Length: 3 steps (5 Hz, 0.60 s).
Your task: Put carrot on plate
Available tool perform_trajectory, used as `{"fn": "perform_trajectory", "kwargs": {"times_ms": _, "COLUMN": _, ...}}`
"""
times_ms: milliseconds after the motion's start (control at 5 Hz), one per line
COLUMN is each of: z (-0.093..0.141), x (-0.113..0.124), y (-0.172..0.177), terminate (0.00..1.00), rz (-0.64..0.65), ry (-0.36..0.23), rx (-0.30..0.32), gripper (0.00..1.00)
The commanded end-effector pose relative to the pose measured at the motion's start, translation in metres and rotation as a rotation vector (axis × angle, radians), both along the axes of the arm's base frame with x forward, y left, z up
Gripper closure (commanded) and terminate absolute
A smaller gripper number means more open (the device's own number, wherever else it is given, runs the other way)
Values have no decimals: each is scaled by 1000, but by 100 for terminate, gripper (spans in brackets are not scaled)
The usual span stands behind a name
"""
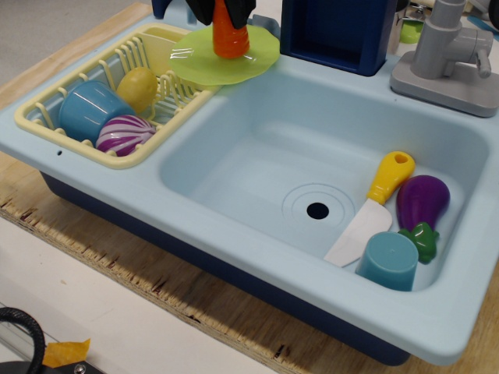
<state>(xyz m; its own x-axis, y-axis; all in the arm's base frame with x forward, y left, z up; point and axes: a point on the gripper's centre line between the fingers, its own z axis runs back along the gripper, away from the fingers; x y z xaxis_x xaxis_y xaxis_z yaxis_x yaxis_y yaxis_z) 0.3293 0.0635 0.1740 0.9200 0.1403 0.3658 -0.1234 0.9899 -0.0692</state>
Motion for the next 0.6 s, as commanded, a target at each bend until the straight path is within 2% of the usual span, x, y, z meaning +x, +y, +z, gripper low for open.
{"fn": "perform_trajectory", "kwargs": {"times_ms": 0, "z": 9, "x": 1, "y": 11, "terminate": 0, "rz": 7, "ry": -43, "rx": -8, "gripper": 0}}
{"fn": "perform_trajectory", "kwargs": {"times_ms": 200, "z": 9, "x": 1, "y": 11, "terminate": 0, "rz": 7, "ry": -43, "rx": -8, "gripper": 0}}
{"fn": "perform_trajectory", "kwargs": {"times_ms": 400, "z": 9, "x": 1, "y": 11, "terminate": 100, "rz": 7, "ry": -43, "rx": -8, "gripper": 0}}
